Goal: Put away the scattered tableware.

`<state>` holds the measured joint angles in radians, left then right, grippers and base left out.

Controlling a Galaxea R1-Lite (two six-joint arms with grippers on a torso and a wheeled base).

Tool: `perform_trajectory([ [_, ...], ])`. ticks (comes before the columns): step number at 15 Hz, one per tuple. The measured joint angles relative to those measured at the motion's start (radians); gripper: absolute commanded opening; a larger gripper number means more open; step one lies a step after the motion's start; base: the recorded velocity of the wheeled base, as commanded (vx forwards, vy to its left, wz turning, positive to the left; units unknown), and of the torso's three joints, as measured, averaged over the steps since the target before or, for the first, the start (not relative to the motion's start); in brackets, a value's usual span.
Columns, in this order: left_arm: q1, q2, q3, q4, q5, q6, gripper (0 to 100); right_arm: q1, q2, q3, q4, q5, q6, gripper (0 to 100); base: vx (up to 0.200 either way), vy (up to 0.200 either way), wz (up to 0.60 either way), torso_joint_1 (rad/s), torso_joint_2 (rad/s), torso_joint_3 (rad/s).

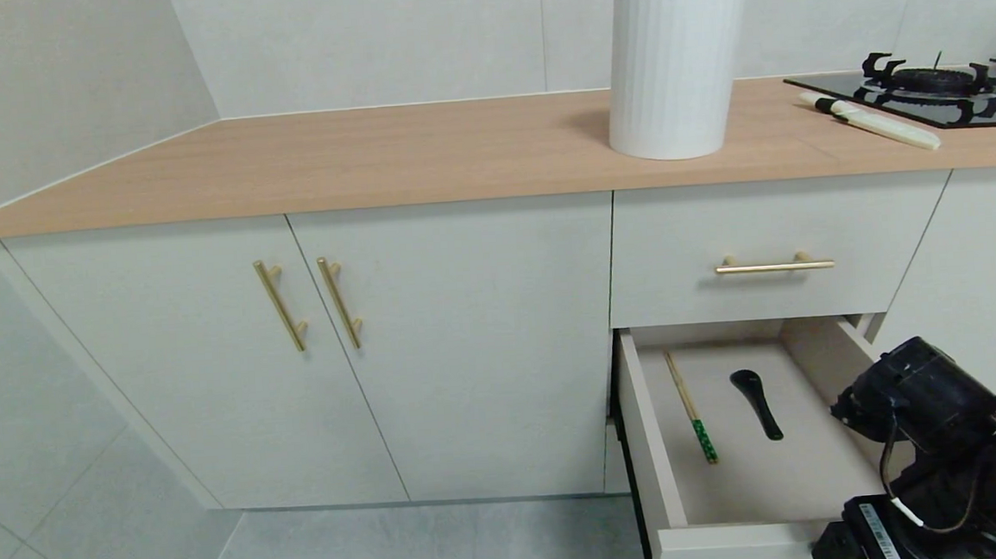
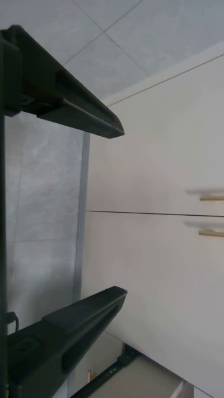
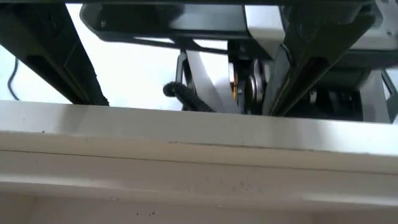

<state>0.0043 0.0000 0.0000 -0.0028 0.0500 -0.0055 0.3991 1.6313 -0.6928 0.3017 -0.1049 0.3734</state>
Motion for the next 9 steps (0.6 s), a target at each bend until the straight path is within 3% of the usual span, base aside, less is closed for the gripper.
perform_trajectory([
  [9,0.0,0.0,0.0,0.0,0.0,0.0,100,-0.095,0.203,-0.127,-0.267,-0.054,-0.076,100,0.0,0.0,0.0,0.0,0.0,0.0],
])
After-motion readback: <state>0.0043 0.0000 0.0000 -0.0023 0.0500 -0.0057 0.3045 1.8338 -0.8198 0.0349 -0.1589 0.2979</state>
